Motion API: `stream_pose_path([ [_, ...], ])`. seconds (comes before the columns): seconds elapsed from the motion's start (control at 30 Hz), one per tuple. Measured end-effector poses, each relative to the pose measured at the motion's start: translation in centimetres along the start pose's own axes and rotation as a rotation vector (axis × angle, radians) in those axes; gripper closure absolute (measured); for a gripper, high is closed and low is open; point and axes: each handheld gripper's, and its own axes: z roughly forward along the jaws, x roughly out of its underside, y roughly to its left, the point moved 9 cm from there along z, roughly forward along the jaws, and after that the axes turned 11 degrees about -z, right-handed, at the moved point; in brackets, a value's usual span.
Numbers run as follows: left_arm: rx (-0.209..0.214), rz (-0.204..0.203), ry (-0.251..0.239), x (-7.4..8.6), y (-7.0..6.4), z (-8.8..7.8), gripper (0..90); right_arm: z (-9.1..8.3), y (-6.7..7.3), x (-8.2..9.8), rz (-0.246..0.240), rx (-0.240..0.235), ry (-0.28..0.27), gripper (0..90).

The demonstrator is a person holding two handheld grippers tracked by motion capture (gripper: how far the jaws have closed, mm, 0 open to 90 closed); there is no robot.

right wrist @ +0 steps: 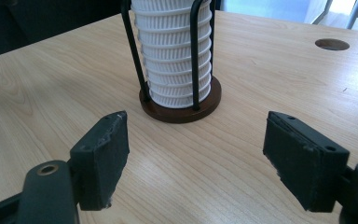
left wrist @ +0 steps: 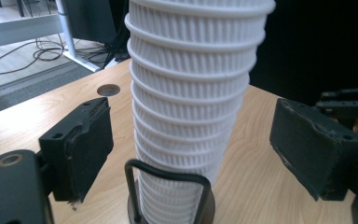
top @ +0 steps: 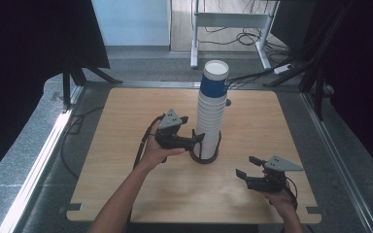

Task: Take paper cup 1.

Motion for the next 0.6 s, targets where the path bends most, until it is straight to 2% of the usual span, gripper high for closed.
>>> stream_pose_path([
  [0.13,0.005,0.009,0.002,-0.6,0.0,1.2,11.3,0.2,0.1,0.1,-0.006,0.002,0.01,22.9],
  [0.23,0.025,0.002,0.004,-1.0,-0.2,1.9,11.3,0.2,0.1,0.1,-0.005,0.001,0.009,22.9],
  [0.3,0.015,0.019,0.003,-1.2,-0.3,2.3,10.0,0.1,0.0,0.2,-0.004,0.001,0.009,23.0],
  [0.5,0.006,0.017,0.008,-1.6,-0.1,3.6,9.0,0.2,0.1,0.2,-0.002,-0.002,0.014,23.0],
  [0.6,0.015,0.014,0.011,-1.5,0.1,4.2,8.1,0.3,0.2,0.3,-0.006,-0.004,0.019,23.0],
])
